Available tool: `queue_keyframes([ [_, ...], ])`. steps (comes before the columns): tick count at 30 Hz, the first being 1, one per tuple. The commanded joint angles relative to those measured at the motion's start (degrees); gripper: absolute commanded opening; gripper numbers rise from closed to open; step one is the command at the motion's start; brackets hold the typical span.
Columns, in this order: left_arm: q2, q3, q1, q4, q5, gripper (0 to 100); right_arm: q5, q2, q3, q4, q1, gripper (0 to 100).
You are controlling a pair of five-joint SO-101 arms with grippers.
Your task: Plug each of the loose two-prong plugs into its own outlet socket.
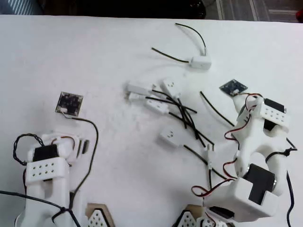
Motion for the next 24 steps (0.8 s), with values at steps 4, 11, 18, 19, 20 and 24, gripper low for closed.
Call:
queue_keyframes([
  [4,-1.27,0.0,-0.04,-0.88,-0.18,23,0.62,0.22,-0.53,-0.92,1.98,16.0],
  [11,-1.27,0.0,-0.04,-0.88,-0.18,23,3.34,5.14,-1.23,-0.92,3.65,15.9],
  [18,-1.27,0.0,-0.04,-0.88,-0.18,23,3.43,8.84,-1.23,-7.78,4.88,15.9],
  [19,-1.27,0.0,-0.04,-0.88,-0.18,23,3.43,9.45,-1.32,-8.57,4.97,15.7],
  [20,-1.27,0.0,-0.04,-0.88,-0.18,23,3.43,9.89,-1.41,-8.92,5.14,14.8],
  [24,-1.27,0.0,-0.04,-0.88,-0.18,23,3.43,10.59,-3.69,-8.66,5.49,6.6],
])
